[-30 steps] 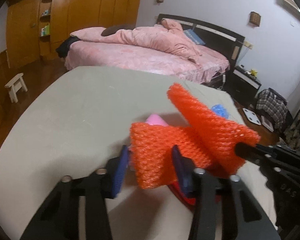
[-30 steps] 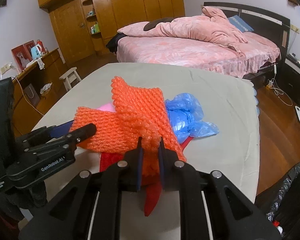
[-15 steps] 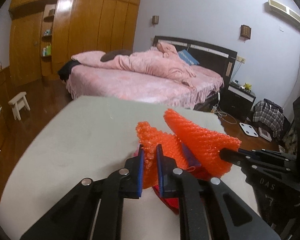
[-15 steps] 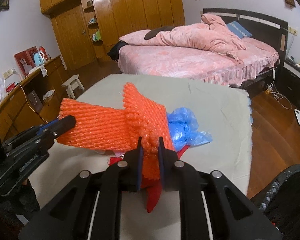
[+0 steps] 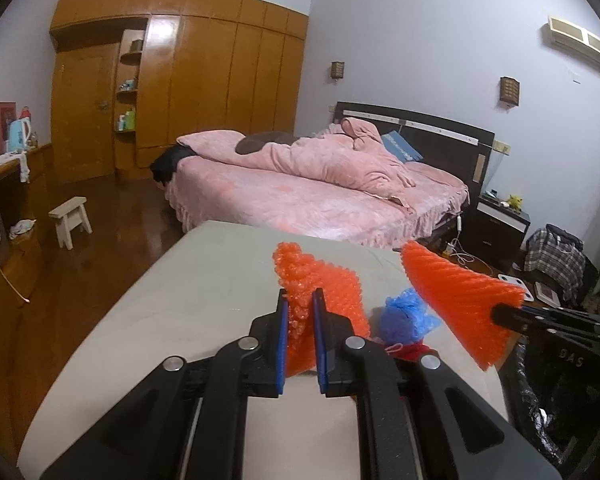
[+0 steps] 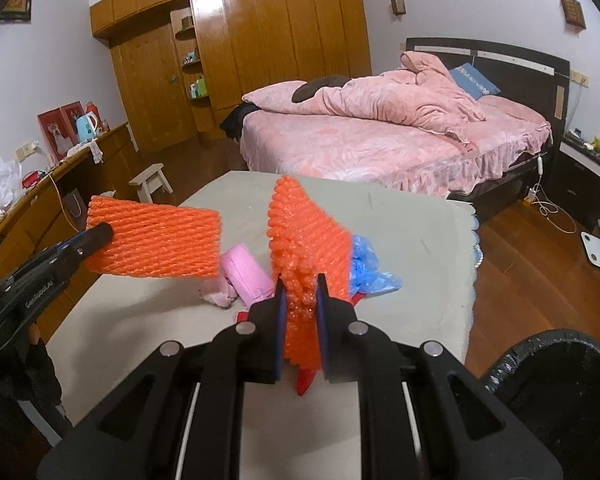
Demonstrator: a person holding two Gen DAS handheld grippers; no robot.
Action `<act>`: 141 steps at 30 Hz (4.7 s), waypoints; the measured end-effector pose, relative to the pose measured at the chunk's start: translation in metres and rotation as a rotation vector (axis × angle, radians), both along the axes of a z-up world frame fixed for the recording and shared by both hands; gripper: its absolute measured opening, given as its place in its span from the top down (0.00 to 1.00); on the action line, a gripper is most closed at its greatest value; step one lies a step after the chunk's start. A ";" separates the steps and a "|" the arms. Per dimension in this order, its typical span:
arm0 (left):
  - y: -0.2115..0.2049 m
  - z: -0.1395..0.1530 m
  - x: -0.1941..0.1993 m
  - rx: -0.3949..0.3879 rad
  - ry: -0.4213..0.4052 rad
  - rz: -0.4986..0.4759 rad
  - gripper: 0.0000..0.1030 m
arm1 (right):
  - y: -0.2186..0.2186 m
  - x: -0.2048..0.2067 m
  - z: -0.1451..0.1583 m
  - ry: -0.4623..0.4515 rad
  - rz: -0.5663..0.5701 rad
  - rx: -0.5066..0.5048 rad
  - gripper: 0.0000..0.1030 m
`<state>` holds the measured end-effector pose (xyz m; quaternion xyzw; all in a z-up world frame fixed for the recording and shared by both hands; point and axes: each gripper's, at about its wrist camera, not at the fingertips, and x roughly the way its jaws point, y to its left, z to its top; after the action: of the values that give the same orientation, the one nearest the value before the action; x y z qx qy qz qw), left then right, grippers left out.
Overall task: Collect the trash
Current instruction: 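Carry both orange mesh nets over the bin and open both grippers, then grasp the pink rolled sock with the left gripper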
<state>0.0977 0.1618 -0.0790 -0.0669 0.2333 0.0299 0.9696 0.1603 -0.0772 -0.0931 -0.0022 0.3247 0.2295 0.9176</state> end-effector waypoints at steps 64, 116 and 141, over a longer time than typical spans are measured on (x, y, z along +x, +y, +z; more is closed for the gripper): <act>-0.326 -0.022 -0.015 0.069 0.100 -0.636 0.89 | -0.284 -0.138 -0.051 0.094 -0.597 -0.074 0.87; -0.051 -0.025 0.011 0.088 0.065 -0.059 0.06 | -0.086 -0.032 -0.017 -0.054 -0.338 -0.018 0.05; -0.005 -0.107 0.097 0.001 0.292 -0.055 0.34 | -0.018 0.043 -0.068 0.017 -0.243 -0.062 0.05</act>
<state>0.1943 0.1567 -0.1862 -0.0548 0.3738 0.0127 0.9258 0.2037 -0.0950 -0.1608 0.0105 0.3373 0.1062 0.9353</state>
